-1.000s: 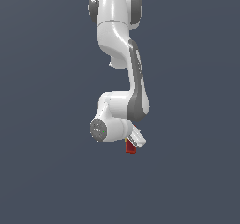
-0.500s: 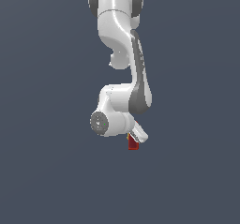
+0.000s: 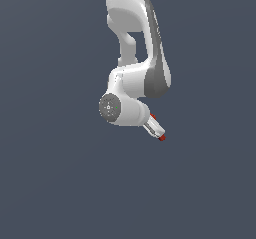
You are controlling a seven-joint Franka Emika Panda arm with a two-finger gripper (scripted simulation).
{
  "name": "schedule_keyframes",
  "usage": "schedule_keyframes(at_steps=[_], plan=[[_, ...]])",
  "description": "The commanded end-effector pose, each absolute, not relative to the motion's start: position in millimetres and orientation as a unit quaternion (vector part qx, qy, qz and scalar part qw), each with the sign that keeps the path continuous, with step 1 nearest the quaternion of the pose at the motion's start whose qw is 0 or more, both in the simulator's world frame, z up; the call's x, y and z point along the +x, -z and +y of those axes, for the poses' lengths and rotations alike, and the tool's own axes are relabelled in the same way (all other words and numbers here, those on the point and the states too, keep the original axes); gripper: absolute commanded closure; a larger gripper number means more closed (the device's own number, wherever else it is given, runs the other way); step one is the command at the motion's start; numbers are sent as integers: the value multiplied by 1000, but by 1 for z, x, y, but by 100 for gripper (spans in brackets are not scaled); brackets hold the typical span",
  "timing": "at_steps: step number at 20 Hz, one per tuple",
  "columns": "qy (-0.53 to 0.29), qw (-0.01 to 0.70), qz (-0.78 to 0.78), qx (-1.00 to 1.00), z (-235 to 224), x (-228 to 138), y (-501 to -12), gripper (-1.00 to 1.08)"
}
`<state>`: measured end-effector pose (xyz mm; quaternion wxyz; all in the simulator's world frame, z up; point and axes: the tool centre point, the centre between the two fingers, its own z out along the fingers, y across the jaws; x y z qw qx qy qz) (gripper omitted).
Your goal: Pick up the object and move it to a goal position.
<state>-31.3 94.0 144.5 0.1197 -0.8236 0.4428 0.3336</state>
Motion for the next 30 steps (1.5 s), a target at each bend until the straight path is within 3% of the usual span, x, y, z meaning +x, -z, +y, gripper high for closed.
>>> schedule_keyframes(at_steps=[1,30], plan=[[-332,121,442,-824,100,-40,-170,108],[-331,120,442,-825,167,-152,-481,108]])
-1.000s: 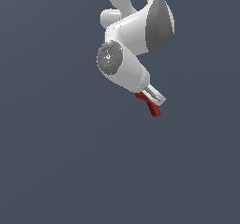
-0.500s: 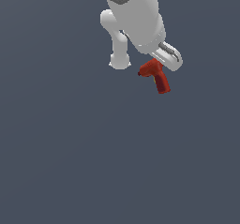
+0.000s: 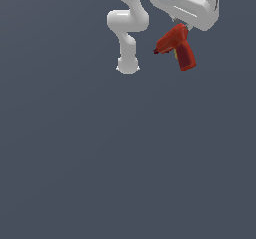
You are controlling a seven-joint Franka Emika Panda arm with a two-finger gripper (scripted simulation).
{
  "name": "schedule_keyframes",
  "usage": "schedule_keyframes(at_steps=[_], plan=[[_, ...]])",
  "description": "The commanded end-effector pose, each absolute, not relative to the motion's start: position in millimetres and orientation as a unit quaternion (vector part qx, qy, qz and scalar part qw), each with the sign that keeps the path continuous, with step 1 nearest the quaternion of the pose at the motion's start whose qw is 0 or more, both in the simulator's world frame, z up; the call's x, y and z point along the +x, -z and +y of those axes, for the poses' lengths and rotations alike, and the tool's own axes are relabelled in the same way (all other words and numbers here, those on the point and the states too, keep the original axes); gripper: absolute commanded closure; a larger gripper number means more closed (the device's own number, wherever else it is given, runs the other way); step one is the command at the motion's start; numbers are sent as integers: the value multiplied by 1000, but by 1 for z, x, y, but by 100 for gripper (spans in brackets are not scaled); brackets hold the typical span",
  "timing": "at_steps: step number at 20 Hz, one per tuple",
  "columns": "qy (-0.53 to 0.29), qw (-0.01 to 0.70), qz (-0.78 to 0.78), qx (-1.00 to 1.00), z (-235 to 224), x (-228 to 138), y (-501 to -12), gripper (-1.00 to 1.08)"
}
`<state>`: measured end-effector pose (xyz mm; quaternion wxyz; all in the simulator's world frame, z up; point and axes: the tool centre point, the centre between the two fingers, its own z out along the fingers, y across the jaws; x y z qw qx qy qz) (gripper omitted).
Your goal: Pick up the object and move it to a goal position.
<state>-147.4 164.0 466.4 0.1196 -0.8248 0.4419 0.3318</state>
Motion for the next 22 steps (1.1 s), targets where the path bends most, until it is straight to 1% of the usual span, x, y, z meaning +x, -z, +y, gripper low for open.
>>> schedule_keyframes(at_steps=[1,8,16,22], plan=[[-331,120,442,-825,169,-154,-488,108],[-332,121,442,-825,176,-162,-518,108],[-332,121,442,-824,174,-161,-519,108],[-332,120,443,-824,165,-155,-529,108]])
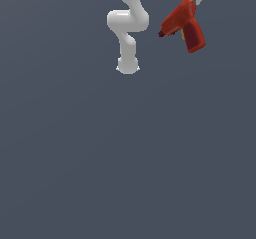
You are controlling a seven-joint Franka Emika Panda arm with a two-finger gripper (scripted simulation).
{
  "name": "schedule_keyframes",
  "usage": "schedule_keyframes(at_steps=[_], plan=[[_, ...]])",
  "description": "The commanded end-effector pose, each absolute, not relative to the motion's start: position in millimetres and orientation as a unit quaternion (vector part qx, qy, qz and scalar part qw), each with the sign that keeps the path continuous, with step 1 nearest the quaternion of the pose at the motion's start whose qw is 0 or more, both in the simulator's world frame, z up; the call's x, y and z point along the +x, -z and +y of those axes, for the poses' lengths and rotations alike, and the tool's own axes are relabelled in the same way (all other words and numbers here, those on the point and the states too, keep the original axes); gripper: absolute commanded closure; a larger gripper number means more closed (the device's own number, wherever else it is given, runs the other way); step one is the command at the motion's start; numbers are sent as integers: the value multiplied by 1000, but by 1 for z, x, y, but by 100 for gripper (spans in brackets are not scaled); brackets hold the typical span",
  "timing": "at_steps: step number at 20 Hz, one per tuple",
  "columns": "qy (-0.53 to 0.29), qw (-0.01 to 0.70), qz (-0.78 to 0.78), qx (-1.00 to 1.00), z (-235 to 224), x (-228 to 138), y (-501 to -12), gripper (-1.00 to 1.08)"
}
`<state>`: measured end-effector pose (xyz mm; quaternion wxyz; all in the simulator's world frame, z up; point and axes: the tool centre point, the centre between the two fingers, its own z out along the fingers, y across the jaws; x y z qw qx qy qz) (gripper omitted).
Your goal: Pick up the object and move it to a goal position.
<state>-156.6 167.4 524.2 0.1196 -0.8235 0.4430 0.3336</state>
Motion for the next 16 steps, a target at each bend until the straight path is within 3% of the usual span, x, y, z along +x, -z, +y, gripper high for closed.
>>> schedule_keyframes(at_steps=[1,16], plan=[[-332,120,443,-824,162,-154,-531,108],[-332,120,443,-824,131,-134,-566,108]])
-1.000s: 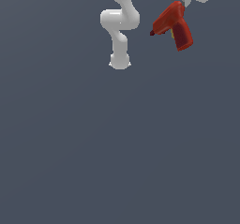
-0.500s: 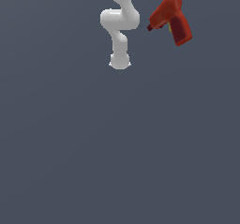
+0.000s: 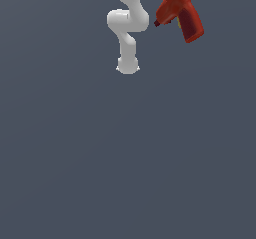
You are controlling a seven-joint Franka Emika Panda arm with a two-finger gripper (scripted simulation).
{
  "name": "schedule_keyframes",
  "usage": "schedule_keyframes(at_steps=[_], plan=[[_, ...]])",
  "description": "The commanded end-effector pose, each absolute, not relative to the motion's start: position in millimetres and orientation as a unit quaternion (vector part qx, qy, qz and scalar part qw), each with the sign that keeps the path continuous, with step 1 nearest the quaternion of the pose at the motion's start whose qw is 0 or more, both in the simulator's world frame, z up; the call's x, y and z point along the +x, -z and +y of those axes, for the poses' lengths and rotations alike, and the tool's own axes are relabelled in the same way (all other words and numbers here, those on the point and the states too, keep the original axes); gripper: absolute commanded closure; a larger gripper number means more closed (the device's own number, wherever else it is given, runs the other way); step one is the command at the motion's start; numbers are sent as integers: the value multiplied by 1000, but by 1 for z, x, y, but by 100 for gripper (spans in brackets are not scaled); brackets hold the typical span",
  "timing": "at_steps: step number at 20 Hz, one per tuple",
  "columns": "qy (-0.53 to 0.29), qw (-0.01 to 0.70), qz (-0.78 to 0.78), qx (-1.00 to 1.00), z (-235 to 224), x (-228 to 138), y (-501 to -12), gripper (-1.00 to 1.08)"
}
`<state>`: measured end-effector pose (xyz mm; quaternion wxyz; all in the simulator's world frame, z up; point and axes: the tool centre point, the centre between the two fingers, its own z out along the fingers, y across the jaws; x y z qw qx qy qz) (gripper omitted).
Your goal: Pick up the object and move it to a goal position.
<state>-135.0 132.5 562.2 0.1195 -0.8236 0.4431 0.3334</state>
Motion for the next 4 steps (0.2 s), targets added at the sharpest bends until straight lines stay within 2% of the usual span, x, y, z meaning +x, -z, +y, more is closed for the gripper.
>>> schedule_keyframes(at_steps=[1,4], plan=[[-332,120,443,-824,131,-134,-566,108],[-332,121,443,-824,130,-133,-567,108]])
